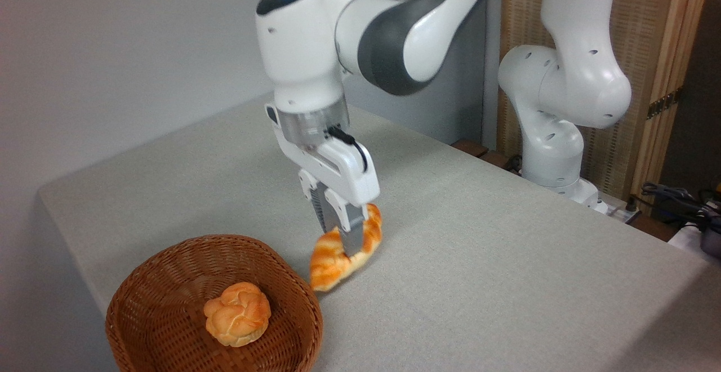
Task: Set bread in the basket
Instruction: 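Lift the braided roll and carry it over the wicker basket, then lower the roll into the basket beside the bun and open the gripper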
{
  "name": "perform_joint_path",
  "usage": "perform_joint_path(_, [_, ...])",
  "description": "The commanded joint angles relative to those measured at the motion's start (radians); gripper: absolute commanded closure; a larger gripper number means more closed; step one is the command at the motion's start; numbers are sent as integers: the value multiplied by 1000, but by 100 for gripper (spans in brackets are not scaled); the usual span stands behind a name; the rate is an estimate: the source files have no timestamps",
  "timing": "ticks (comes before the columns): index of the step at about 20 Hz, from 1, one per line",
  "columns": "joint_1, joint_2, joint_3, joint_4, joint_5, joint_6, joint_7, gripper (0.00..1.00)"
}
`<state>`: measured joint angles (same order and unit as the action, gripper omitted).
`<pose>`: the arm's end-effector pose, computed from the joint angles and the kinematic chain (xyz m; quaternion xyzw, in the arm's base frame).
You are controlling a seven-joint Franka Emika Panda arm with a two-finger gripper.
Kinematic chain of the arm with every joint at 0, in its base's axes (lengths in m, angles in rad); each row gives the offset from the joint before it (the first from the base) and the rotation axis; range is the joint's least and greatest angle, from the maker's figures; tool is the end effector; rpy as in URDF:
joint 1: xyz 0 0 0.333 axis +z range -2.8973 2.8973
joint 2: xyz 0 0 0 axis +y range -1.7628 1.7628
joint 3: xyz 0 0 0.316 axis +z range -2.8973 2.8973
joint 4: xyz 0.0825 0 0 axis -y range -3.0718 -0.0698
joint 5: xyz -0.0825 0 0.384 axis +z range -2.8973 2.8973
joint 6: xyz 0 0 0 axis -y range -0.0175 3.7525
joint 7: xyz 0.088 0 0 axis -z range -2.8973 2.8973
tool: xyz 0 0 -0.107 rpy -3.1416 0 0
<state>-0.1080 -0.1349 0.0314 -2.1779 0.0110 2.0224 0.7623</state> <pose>0.5031 -0.0376 0.4472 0.9122 -0.4096 -0.0107 0.0008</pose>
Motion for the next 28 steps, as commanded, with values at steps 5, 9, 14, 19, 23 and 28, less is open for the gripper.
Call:
perform_joint_path(5, [-2, -8, -15, 119, -20, -22, 12, 58])
perform_joint_path(9, [-2, 3, -10, 168, -72, 63, 14, 58])
perform_joint_path(14, [-2, 17, -11, 170, -80, 163, 9, 55])
perform_joint_path(19, [-2, 72, -11, 170, -190, 349, 3, 51])
perform_joint_path(23, [-2, 136, -10, 170, -249, 458, 2, 0])
perform_joint_path(28, [-2, 196, -16, 178, -322, 530, 8, 0])
